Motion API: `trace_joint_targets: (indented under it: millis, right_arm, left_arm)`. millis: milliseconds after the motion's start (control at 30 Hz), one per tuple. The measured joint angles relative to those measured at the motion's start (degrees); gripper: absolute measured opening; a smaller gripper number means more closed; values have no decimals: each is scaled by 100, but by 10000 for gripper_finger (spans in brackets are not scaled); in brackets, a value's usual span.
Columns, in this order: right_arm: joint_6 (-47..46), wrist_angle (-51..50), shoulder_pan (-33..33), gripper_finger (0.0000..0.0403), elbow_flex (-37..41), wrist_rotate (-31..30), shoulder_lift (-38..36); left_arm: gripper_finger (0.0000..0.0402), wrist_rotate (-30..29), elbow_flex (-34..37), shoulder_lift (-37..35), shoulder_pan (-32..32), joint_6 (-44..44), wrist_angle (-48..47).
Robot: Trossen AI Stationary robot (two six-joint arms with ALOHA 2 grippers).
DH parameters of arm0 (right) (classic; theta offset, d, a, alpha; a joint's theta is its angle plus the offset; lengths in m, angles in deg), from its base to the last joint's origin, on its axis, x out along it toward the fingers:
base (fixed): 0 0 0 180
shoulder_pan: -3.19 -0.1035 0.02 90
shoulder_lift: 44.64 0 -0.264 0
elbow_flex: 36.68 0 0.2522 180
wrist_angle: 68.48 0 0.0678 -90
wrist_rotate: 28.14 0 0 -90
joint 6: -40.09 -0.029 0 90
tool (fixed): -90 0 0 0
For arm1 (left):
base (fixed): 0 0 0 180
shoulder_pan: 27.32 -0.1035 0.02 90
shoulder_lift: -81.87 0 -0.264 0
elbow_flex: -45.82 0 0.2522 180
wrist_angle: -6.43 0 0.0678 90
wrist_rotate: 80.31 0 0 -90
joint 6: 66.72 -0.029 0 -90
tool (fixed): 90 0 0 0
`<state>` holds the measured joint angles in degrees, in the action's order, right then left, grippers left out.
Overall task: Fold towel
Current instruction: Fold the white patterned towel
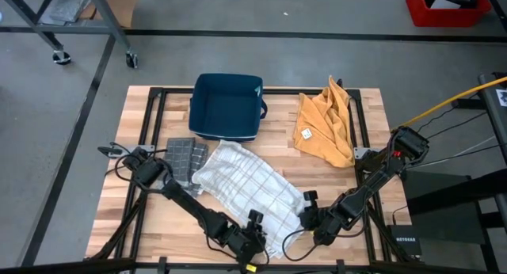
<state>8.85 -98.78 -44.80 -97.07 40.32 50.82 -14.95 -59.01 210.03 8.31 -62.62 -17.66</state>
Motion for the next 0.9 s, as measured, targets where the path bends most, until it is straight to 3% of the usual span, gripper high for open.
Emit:
trace_joint_targets:
  millis: [900]
  right_arm:
    - [0, 44, 0, 37, 0, 12, -2]
  left_arm:
    - [138, 16, -17, 334, -15, 32, -41]
